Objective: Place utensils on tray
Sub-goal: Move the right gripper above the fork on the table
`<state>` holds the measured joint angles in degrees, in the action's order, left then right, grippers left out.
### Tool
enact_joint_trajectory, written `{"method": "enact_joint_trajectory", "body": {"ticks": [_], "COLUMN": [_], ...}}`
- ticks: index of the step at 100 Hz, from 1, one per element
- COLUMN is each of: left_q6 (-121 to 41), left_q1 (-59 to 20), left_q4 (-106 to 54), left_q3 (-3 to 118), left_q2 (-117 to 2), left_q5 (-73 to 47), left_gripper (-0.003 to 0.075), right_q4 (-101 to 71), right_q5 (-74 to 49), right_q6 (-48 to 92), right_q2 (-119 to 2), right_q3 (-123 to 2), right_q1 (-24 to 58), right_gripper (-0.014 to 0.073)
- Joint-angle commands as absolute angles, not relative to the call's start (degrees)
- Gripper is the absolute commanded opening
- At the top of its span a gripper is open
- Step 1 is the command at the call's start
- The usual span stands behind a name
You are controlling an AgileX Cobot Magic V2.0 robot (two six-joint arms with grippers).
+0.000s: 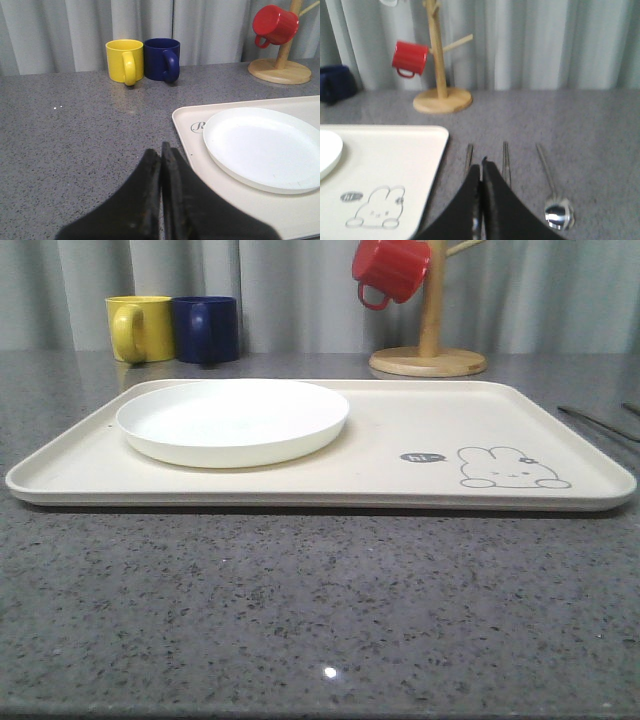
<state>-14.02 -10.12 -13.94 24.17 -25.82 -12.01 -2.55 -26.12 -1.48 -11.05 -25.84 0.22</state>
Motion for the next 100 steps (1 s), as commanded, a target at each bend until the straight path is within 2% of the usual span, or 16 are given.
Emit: {"method": "enact_joint_trajectory", "body": {"ticks": [1,15,44,51,68,75,100], "left_q6": [-14.16,-14.16,-14.16,-14.16,-14.16,-14.16,-14.16], "left_q1": [-10.62,-10.62,-10.62,-10.62,-10.62,-10.62,-10.62], "left_q4": [-14.20,-14.20,-14.20,-14.20,-14.20,-14.20,-14.20], "left_q3": [25.62,25.62,25.62,25.62,25.62,25.62,25.62], "left_q2": [-26.02,-26.02,-26.02,-26.02,-26.02,-26.02,-26.02], "left_q5": [-7.41,-7.41,-7.41,-7.41,-7.41,-7.41,-7.41], "left_gripper": [-0.0018,-0.0018,-0.0018,-0.0018,-0.0018,-0.0018,-0.0018], "right_q4": [-3.31,-4.35,-6.53,-6.53,-6.58,-6.58,-6.66], "right_q5": [-33.04,-41.49,-42.75,-43.69,-44.97,-45.21,-43.83], "right_q6": [-0.99,-0.99,-0.99,-0.99,-0.99,-0.99,0.56], "right_q2": [-18.60,-29.86,-42.91,-44.23,-45.28,-45.28,-50.04], "right_q3": [-33.87,-42.20,-46.39,-46.39,-46.39,-46.39,-49.45], "right_q1": [0.00,0.00,0.02,0.07,0.07,0.07,0.18], "right_gripper": [-0.0068,-0.0068,-0.0051,0.0020,0.0344,0.0428,0.0444]}}
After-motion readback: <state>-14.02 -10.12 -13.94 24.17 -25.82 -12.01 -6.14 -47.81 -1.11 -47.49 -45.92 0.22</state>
